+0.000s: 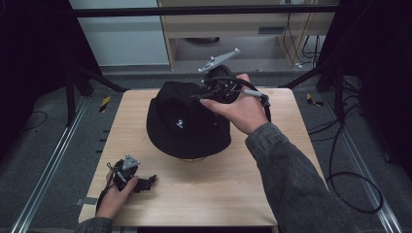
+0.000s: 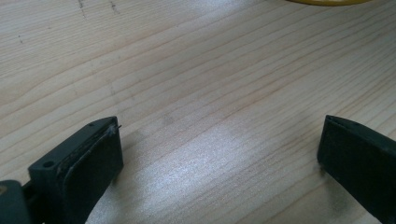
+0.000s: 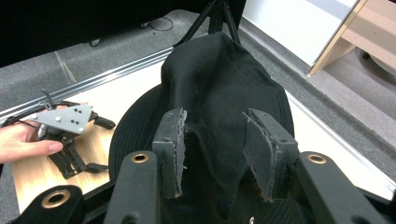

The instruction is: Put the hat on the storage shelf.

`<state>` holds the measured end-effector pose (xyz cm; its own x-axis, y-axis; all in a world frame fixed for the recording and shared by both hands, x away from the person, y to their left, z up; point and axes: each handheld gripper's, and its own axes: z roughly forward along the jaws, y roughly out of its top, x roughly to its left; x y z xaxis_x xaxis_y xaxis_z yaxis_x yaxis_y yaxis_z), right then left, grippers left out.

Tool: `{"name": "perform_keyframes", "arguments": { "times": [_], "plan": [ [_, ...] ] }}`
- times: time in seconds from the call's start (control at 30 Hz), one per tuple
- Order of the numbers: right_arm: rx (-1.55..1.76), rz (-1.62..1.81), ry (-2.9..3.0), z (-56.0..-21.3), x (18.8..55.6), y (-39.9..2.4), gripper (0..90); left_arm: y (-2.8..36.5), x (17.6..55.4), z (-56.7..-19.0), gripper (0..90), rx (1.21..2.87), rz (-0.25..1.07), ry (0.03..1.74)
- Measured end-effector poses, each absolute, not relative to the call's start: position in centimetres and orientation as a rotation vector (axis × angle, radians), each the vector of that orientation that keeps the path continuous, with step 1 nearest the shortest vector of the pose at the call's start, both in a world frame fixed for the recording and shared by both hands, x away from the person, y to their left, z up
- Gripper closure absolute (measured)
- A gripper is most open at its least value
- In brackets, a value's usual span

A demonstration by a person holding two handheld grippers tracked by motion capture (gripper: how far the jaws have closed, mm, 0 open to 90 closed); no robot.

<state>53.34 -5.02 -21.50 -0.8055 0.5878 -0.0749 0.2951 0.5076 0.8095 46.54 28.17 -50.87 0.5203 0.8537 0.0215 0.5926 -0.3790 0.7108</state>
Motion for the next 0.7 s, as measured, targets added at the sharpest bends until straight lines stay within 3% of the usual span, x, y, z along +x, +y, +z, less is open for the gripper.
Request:
{"name": "perform_keyframes", "arguments": {
  "times": [0.23,0.7],
  "plan": [
    [0.737,1.203,2.412,-21.7,53.0,-5.4,56.5,28.2,46.5,-50.9,0.0,2.109,0.516,1.172],
    [0.797,1.221,2.343,-22.5,52.3,-7.0,22.0,28.2,46.5,-50.9,0.0,2.106,0.516,1.173]
  ]
}}
